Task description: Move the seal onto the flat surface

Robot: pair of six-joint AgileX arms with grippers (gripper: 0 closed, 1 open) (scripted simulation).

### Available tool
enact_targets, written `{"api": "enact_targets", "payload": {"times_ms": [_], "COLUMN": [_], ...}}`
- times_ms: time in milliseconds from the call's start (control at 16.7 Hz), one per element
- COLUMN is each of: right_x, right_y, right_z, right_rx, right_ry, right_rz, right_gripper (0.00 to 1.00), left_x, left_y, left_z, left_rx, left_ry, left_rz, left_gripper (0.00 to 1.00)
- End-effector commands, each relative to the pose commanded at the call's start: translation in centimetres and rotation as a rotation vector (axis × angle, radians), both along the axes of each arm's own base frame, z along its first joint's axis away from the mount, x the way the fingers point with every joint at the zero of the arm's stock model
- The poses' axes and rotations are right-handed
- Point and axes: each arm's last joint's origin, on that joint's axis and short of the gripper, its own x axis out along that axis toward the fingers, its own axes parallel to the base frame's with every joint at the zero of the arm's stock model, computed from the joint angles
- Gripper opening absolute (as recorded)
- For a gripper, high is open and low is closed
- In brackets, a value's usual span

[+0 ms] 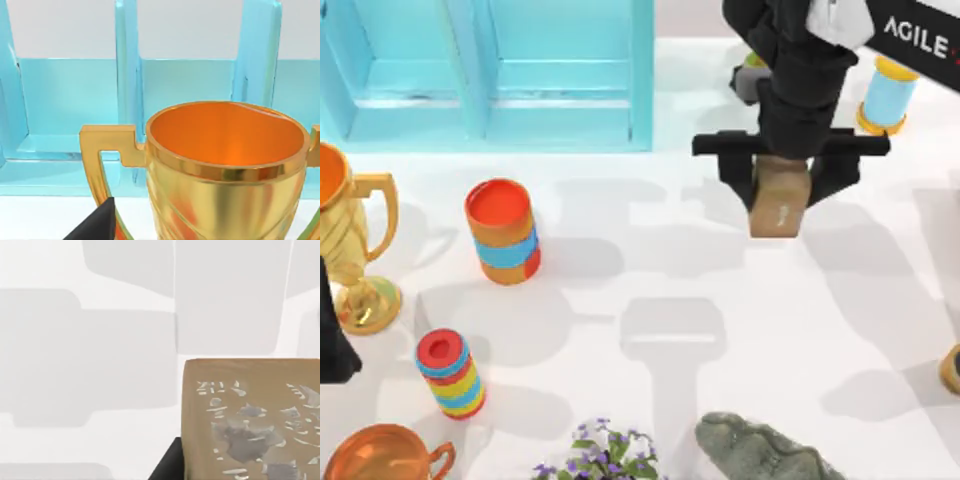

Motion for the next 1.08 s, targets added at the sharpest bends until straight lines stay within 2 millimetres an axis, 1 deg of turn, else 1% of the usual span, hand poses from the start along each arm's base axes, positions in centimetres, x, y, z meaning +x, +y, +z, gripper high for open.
{"api": "enact_targets", "payload": {"times_ms": [180, 240, 540, 600, 840, 1080], "right_x": [0.1, 0.1, 0.1, 0.0, 0.0, 0.0], "right_y": [-0.2, -0.2, 0.0, 0.0, 0.0, 0.0], "right_z": [-0.2, -0.6, -4.0, -4.4, -4.5, -4.5], "right_rx": [0.001, 0.002, 0.001, 0.0, 0.0, 0.0], "right_ry": [0.003, 0.005, -0.002, -0.001, 0.0, 0.0], "right_rz": [-0.006, -0.007, -0.001, 0.0, 0.0, 0.0], "right_gripper": [0.0, 0.0, 0.0, 0.0, 0.0, 0.3], "left_x": [0.0, 0.0, 0.0, 0.0, 0.0, 0.0], "left_y": [0.0, 0.0, 0.0, 0.0, 0.0, 0.0], "left_z": [0.0, 0.0, 0.0, 0.0, 0.0, 0.0], "left_rx": [0.0, 0.0, 0.0, 0.0, 0.0, 0.0], "left_ry": [0.0, 0.0, 0.0, 0.0, 0.0, 0.0], "left_rz": [0.0, 0.0, 0.0, 0.0, 0.0, 0.0], "left_gripper": [1.0, 1.0, 1.0, 1.0, 1.0, 1.0]}}
